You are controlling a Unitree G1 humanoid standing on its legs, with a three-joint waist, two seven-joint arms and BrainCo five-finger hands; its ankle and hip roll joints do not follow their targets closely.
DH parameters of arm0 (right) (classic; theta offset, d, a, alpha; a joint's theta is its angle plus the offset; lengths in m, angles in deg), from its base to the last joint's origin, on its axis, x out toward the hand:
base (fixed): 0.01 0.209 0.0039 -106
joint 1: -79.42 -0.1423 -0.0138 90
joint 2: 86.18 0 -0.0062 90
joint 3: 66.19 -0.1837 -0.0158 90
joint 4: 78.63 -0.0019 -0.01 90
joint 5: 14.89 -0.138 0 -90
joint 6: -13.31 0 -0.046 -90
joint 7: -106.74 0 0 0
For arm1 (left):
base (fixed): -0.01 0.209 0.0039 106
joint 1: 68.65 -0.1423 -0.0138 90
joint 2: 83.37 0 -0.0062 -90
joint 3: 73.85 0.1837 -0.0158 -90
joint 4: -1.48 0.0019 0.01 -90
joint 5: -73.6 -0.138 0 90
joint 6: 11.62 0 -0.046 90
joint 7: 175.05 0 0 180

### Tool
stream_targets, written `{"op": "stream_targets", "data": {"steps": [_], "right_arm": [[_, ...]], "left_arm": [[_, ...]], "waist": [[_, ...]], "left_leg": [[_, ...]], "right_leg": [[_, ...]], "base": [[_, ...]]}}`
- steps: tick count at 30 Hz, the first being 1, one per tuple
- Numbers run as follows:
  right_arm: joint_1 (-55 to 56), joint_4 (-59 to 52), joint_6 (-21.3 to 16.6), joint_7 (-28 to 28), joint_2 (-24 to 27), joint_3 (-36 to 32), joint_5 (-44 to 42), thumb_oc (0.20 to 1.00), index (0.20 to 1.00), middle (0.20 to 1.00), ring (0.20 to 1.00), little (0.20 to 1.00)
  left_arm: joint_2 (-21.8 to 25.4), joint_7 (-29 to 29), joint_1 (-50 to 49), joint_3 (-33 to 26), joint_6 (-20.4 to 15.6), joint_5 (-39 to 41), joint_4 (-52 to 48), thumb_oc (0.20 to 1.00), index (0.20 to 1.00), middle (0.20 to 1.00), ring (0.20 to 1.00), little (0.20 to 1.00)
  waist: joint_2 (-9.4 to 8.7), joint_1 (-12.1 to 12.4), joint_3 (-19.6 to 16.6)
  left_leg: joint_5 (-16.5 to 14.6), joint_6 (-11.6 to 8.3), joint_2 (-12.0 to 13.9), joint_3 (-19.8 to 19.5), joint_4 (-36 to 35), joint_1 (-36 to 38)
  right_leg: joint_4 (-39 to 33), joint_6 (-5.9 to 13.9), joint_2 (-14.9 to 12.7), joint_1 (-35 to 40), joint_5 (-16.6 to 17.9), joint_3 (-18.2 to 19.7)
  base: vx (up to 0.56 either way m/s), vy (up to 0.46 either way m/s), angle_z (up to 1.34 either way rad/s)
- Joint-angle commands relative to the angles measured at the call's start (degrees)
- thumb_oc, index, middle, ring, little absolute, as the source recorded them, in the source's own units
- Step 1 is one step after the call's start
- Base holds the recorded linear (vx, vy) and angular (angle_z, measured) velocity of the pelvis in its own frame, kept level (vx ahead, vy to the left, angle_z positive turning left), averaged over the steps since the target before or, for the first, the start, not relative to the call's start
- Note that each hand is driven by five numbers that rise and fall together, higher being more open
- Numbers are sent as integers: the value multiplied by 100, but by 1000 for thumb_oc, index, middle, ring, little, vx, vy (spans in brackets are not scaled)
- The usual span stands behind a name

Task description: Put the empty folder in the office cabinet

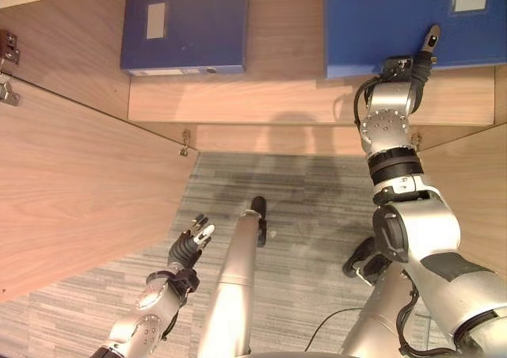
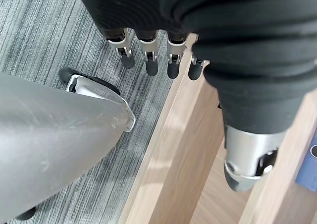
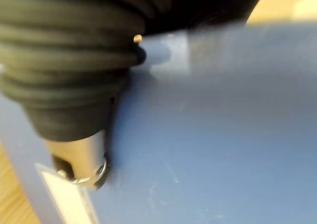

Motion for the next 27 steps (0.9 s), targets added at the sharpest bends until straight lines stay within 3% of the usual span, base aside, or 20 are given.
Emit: {"op": "stream_targets", "data": {"steps": [1,2,4,6,8,13,19,20,21,22,24,25,27], "right_arm": [[-325,-687,-291,600,297,135,-92,1000,1000,1000,1000,1000],[-320,-682,-292,619,299,137,-108,1000,1000,1000,1000,1000],[-268,-395,120,1018,398,459,-318,1000,1000,1000,1000,1000],[-248,-319,226,1133,431,619,-336,1000,1000,1000,1000,1000],[-202,-84,580,1310,476,934,-359,1000,1000,1000,1000,1000],[-237,160,794,1479,488,1074,-450,1000,1000,1000,1000,1000],[-257,652,1507,1579,674,1645,-131,1000,1000,1000,1000,1000],[-247,853,1856,1654,810,1932,128,1000,1000,1000,1000,1000],[-257,867,1867,1664,816,1935,130,1000,1000,1000,1000,1000],[-270,1154,2379,1849,1029,2331,580,1000,1000,1000,1000,1000],[-320,1308,2601,1967,1137,2554,849,1000,1000,1000,1000,1000],[-460,1644,3053,2291,1429,3127,1670,1000,1000,1000,1000,1000],[-586,1814,3394,2742,1690,3736,2545,1000,1000,1000,1000,1000]], "left_arm": [[200,147,42,-14,-205,104,-18,1000,1000,1000,1000,1000],[198,153,43,-13,-206,106,-12,1000,1000,1000,1000,1000],[211,275,25,-44,-131,148,42,1000,1000,1000,1000,1000],[226,299,10,-42,-125,177,40,1000,1000,1000,1000,1000],[293,379,-59,-24,-48,217,35,1000,1000,1000,1000,1000],[322,427,-136,-20,14,291,-9,1000,1000,1000,1000,1000],[444,494,-102,-29,95,332,-18,1000,1000,1000,1000,1000],[491,519,-125,-28,111,330,-47,1000,1000,1000,1000,1000],[485,519,-126,-28,113,330,-49,1000,1000,1000,1000,1000],[578,557,-165,-52,150,320,-94,1000,1000,1000,1000,1000],[606,583,-201,-64,170,314,-125,1000,1000,1000,1000,1000],[715,646,-262,-97,187,271,-224,1000,1000,1000,1000,1000],[797,744,-310,-147,216,186,-372,1000,1000,1000,1000,1000]], "waist": [[-41,222,31],[-40,221,27],[-81,237,20],[-97,241,16],[-149,237,-3],[-186,242,-26],[-278,225,-45],[-310,211,-48],[-306,211,-49],[-340,197,-52],[-349,186,-51],[-387,173,-47],[-415,154,-36]], "left_leg": [[-400,-28,15,-284,-98,-133],[-398,-28,15,-284,-99,-136],[-349,-55,22,-254,-152,-158],[-337,-57,31,-247,-171,-157],[-315,-70,42,-242,-172,-175],[-296,-76,63,-225,-191,-196],[-252,-79,81,-190,-257,-201],[-241,-81,92,-187,-262,-207],[-240,-81,93,-185,-263,-208],[-227,-85,117,-183,-253,-226],[-217,-86,126,-182,-250,-239],[-186,-84,141,-178,-269,-258],[-146,-86,157,-175,-307,-275]], "right_leg": [[-334,126,129,-16,-89,425],[-334,126,128,-19,-88,425],[-375,129,133,-55,-54,419],[-387,132,134,-68,-39,417],[-404,125,139,-97,-11,406],[-443,133,140,-128,20,397],[-515,130,175,-179,96,397],[-527,124,183,-195,114,396],[-527,124,184,-197,115,398],[-528,115,184,-224,126,396],[-534,114,193,-240,142,399],[-563,121,205,-276,192,398],[-608,123,217,-300,231,379]], "base": [[0,0,0],[0,0,0],[0,0,0],[0,0,0],[0,0,0],[0,0,0],[-10,0,0],[0,0,0],[0,0,0],[0,0,0],[0,0,0],[-35,3,0],[-34,-2,-2]]}}
